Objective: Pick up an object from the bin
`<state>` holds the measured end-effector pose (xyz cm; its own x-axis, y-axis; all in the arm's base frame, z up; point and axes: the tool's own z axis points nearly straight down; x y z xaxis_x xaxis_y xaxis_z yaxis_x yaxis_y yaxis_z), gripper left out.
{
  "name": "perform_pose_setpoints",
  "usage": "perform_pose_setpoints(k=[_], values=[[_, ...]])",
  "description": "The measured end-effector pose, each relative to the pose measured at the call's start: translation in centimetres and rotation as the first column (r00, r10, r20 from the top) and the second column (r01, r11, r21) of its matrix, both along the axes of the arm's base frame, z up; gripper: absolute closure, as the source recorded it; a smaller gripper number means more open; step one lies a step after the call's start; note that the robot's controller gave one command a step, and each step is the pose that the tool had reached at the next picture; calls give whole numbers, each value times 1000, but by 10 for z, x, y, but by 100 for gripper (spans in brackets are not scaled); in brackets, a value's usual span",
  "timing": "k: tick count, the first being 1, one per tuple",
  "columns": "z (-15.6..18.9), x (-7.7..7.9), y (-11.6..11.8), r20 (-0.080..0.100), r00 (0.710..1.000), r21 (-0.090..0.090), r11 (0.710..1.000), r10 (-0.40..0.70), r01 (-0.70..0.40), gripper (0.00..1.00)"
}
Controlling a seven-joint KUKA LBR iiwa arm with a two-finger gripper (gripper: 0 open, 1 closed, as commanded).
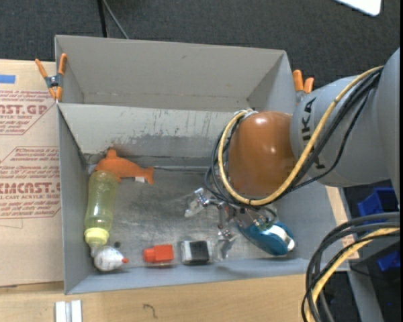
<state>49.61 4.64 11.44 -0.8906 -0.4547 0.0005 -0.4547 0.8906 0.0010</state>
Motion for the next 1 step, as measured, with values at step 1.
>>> perform_pose_setpoints(k=[1], values=[[-4,-8,5,1,989,2,989,-145,145,0]])
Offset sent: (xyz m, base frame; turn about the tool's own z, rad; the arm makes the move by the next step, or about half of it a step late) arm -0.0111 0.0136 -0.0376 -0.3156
